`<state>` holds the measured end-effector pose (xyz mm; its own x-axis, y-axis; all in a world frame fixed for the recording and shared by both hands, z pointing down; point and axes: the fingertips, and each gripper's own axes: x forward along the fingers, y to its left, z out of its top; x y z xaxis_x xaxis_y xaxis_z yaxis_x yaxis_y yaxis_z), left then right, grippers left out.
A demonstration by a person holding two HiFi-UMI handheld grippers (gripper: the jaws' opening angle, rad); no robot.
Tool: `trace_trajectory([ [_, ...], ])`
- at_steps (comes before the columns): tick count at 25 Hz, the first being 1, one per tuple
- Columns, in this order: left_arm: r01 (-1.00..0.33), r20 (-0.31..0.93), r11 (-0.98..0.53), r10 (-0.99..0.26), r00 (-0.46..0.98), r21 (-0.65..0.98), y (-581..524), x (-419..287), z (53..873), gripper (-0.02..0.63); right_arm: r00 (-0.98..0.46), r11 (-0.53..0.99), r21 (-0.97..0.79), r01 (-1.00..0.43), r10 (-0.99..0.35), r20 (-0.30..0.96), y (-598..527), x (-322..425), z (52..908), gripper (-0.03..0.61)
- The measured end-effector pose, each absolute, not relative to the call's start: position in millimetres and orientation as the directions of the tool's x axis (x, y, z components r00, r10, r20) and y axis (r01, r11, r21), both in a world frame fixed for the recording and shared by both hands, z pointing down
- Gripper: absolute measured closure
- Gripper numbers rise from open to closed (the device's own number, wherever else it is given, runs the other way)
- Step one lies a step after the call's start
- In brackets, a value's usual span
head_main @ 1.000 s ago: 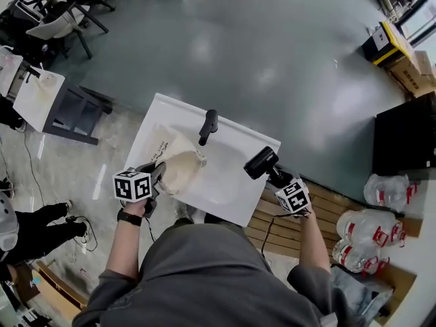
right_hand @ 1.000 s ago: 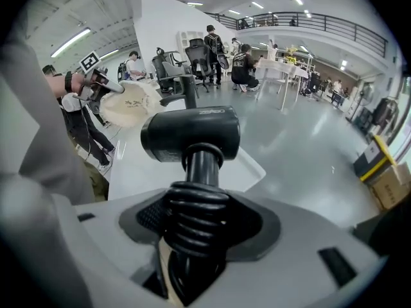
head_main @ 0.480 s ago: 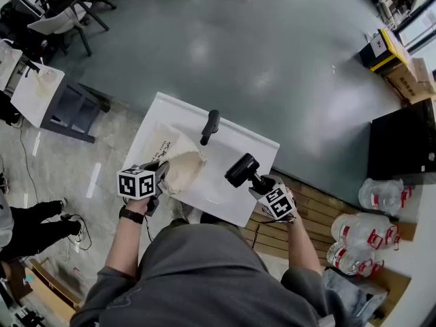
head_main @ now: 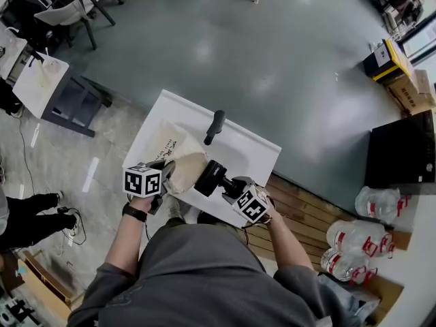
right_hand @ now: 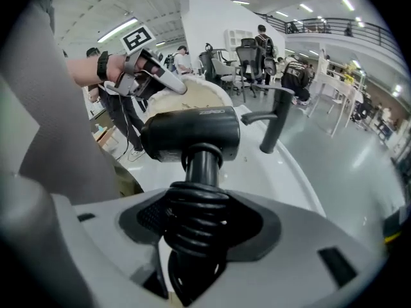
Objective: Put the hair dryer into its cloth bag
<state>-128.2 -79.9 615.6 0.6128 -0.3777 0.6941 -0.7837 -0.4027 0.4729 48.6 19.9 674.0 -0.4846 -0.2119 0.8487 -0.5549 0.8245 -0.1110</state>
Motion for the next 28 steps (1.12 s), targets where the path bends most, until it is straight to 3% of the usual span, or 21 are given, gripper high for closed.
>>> trace_trajectory([
  [10, -0.778, 0.701, -0.417, -0.36, 0.616, 0.47, -68.7, -117.9, 620.8, 0.606, -0.463, 0.875, -0.128, -0.468, -0.119, 0.878, 1.9, -6.3, 687.1, 0.333],
  [28, -0.683, 0.658, -0.484, -0.257, 0.708, 0.546, -53.7, -67.2, 622.1, 0.606, -0.364, 0.769, -0.217, -0.601, -0.022, 0.931, -26.4, -27.2, 710.0, 0.331],
])
